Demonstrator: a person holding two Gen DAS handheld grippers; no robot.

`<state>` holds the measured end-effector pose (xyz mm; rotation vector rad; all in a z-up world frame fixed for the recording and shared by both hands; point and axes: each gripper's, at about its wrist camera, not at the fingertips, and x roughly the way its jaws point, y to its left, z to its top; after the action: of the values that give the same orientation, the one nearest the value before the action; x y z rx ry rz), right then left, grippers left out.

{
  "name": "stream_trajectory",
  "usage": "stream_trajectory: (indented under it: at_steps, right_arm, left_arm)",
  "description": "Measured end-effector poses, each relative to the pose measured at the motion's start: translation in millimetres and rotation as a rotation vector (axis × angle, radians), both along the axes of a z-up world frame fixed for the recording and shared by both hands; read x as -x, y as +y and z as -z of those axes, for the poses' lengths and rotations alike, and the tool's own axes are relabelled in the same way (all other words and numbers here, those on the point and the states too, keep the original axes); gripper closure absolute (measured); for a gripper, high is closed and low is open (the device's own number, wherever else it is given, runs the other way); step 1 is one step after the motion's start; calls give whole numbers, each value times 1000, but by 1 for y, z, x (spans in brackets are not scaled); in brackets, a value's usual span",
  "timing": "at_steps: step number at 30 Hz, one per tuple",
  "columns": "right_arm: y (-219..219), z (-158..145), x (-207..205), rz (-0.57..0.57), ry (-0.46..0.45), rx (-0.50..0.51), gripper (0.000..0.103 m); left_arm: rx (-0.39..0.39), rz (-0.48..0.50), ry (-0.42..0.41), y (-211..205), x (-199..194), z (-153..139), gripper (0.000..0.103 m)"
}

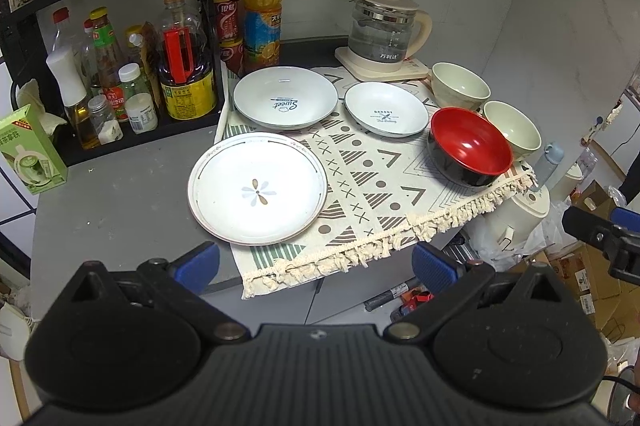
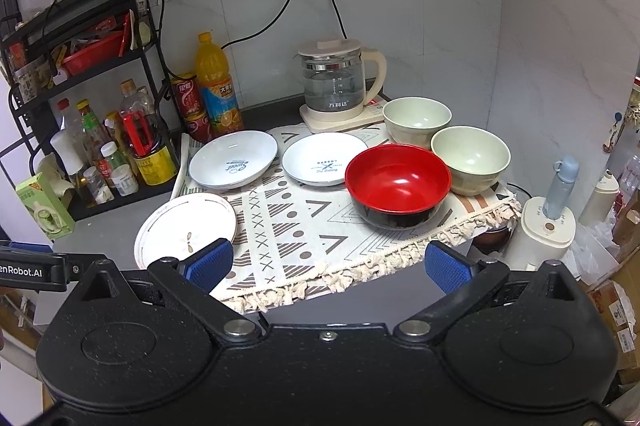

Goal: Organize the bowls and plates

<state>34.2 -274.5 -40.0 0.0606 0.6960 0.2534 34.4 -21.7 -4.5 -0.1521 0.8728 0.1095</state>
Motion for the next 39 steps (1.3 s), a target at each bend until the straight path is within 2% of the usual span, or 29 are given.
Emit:
stream_trajectory:
  at_steps: [22,39]
  right_arm:
    - [-1,5,-7,-18,14,14,0]
    - [-19,11,-26,-20,36,7,0]
  left_arm:
    - [-9,-15,17,-3,-5,-2,1]
    - [-8,-32,38,-13,-21,5,1]
